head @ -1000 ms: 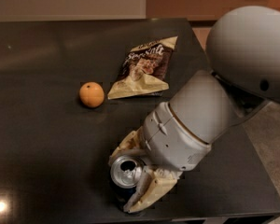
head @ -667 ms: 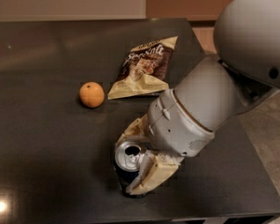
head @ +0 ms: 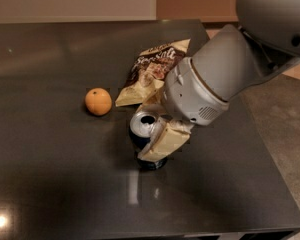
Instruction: Move pepsi can near orange
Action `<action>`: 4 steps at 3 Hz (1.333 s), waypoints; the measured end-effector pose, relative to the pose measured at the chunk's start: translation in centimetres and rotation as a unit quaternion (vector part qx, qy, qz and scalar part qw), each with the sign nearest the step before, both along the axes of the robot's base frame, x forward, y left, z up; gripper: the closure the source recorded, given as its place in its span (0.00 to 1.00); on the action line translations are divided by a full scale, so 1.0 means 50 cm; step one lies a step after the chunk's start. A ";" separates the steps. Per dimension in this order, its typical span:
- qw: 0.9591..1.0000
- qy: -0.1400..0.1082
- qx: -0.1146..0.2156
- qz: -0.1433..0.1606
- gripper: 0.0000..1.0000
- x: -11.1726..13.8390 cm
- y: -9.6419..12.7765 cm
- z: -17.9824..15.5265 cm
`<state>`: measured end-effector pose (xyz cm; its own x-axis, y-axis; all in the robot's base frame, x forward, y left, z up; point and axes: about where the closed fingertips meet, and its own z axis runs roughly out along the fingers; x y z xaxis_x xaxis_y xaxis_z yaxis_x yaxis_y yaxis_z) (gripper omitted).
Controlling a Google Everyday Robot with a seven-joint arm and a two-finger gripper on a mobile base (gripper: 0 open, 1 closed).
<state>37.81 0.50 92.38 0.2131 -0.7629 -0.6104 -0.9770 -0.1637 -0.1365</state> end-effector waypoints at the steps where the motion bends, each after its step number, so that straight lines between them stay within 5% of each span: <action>1: 0.999 -0.005 0.005 -0.031 1.00 0.079 0.006 0.005; 4: 0.996 0.014 0.013 -0.089 1.00 0.266 0.045 -0.020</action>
Offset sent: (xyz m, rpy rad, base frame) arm 0.1283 0.0148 -0.0081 0.0284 0.0188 -0.1885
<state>51.12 2.74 91.36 0.0575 -0.7709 -0.6343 -0.9938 0.0165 -0.1102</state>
